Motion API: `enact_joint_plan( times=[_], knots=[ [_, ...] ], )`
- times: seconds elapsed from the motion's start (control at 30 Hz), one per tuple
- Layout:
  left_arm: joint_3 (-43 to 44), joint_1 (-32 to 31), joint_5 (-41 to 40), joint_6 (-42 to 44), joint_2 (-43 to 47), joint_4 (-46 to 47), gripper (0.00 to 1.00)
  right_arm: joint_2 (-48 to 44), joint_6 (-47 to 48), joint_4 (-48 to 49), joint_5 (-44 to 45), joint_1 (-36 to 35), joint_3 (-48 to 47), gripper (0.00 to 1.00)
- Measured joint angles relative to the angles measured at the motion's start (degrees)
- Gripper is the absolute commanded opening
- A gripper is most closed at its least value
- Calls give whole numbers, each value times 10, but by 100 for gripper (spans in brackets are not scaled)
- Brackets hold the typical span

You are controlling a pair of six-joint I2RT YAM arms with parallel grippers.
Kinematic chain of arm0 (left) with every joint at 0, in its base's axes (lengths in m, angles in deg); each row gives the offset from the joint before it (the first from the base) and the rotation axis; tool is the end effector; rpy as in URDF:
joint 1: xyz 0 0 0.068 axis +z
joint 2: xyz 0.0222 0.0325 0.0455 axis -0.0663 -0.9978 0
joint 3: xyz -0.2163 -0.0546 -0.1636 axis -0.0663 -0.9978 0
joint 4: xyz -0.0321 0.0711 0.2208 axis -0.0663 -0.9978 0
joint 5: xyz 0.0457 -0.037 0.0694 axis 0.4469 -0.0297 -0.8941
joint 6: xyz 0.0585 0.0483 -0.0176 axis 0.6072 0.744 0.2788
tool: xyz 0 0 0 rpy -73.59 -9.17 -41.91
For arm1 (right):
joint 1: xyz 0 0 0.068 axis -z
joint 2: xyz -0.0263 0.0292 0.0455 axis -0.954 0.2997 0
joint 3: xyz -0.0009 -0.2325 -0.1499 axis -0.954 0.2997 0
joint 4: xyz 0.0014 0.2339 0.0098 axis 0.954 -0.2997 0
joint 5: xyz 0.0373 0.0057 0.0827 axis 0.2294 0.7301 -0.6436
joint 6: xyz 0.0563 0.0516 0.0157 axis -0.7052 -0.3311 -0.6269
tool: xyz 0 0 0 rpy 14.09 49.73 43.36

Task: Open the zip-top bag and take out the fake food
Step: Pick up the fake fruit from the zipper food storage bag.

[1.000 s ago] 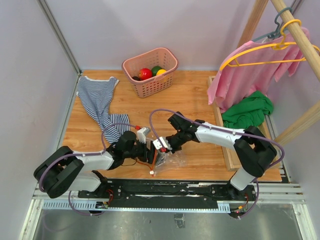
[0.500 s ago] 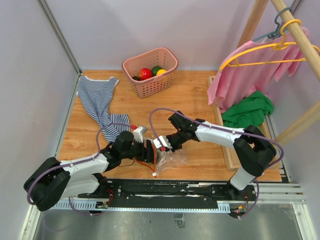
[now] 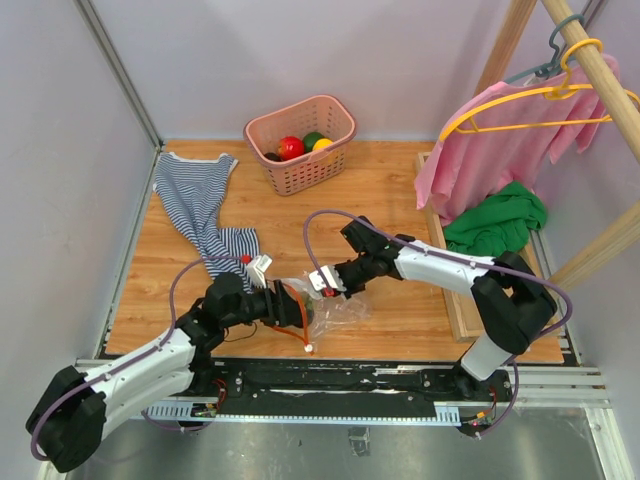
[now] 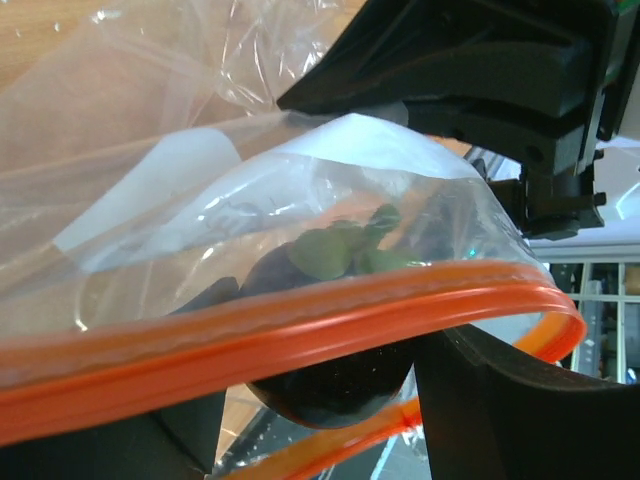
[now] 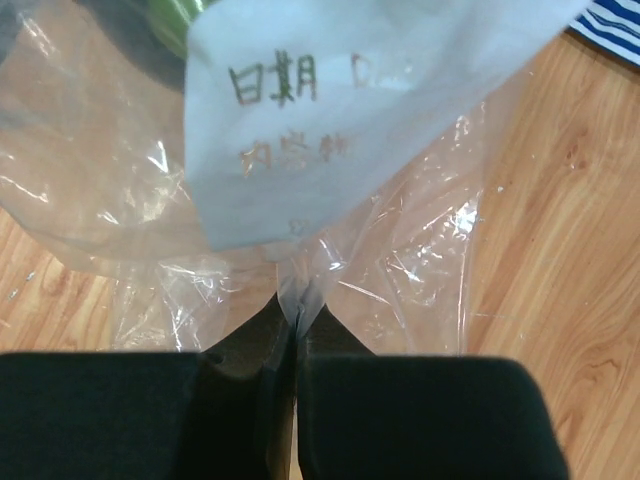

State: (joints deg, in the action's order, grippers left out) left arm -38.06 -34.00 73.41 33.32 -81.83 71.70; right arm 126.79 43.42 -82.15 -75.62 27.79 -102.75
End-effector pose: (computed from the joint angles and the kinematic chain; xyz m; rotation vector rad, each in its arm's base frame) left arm 0.1143 -0.1201 0.1723 0.1503 2.1569 -1.2738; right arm 0.1898 0.2493 0.1954 -2.0833 1.1160 0.7227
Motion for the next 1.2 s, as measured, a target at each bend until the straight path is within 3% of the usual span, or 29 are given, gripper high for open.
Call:
enact_joint_plan(
  times=[0.63,0.93,1.03,1.2],
  knots=[
    [40,8,73,2,5,-88,21,-29,13,3,34,74,0,1],
    [122,37,42,30,91,-194,21,-31,23,-27,51,129,1,2],
    [176,54,21,39,109,-207,20,-31,24,-34,51,146,0,7],
    [237,90,-9,45,74,-170,19,-31,25,-41,48,160,0,29]
  ],
)
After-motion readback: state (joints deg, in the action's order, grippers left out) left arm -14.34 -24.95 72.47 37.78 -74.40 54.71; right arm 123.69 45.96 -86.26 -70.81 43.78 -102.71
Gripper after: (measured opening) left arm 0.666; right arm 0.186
